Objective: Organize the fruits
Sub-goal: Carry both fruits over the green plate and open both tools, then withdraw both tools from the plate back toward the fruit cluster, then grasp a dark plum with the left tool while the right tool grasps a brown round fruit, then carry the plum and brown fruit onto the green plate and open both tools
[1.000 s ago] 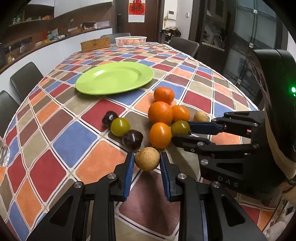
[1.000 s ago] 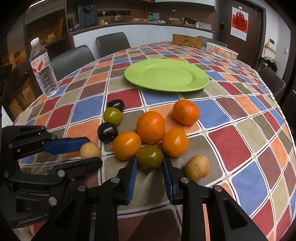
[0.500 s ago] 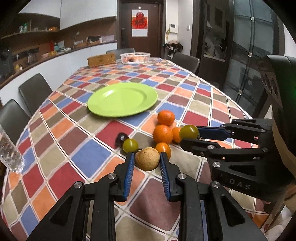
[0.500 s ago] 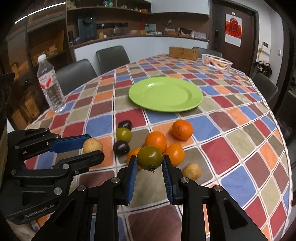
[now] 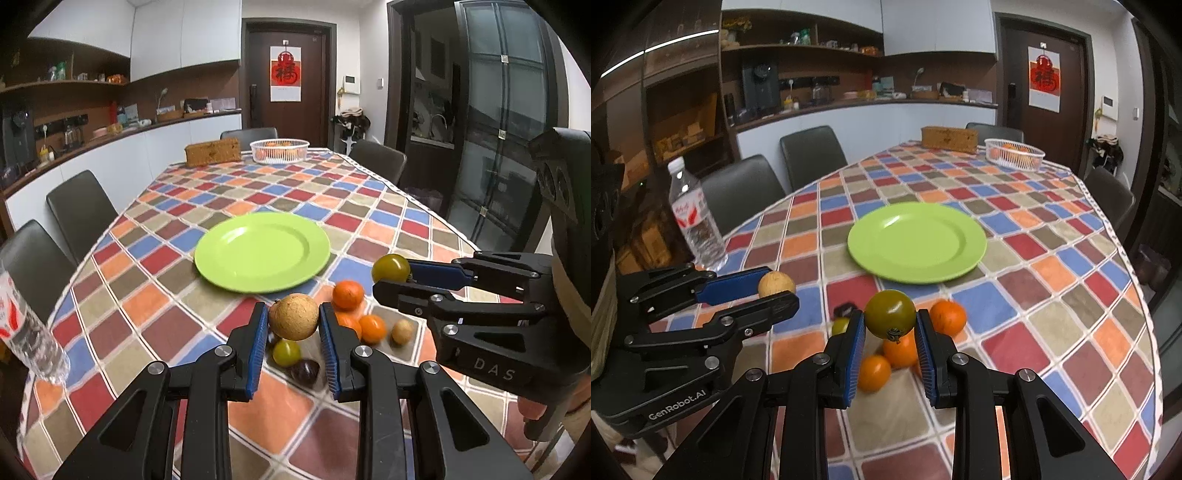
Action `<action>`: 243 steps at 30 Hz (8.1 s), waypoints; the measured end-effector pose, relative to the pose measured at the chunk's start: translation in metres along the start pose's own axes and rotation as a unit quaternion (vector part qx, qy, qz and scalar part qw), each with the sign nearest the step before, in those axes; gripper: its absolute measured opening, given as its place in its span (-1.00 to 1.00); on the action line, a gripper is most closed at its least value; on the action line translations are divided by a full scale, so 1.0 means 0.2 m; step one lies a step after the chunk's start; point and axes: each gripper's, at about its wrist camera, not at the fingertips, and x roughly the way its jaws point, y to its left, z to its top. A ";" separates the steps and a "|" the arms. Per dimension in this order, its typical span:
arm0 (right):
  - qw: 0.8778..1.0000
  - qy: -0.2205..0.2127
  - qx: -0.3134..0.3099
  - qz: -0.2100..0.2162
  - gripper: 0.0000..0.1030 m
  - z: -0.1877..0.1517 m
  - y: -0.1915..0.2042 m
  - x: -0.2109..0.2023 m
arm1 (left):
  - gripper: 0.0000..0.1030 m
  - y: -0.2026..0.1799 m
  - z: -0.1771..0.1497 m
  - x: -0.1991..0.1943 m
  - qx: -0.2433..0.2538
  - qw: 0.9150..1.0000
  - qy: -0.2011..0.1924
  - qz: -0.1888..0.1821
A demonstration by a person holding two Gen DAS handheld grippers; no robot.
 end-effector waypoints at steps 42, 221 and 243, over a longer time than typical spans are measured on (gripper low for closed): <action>0.989 0.147 0.032 0.004 -0.44 0.39 -0.28 0.89 | -0.32 0.39 0.31 0.90 -0.056 0.989 0.136 -0.027; 0.999 0.014 0.044 0.008 -0.41 0.53 -0.22 0.43 | -0.49 0.28 0.46 0.49 -0.007 1.000 0.006 -0.024; 0.988 0.137 0.073 0.006 -0.41 0.55 -0.37 1.03 | -0.48 0.50 0.44 1.09 -0.056 0.990 0.128 -0.034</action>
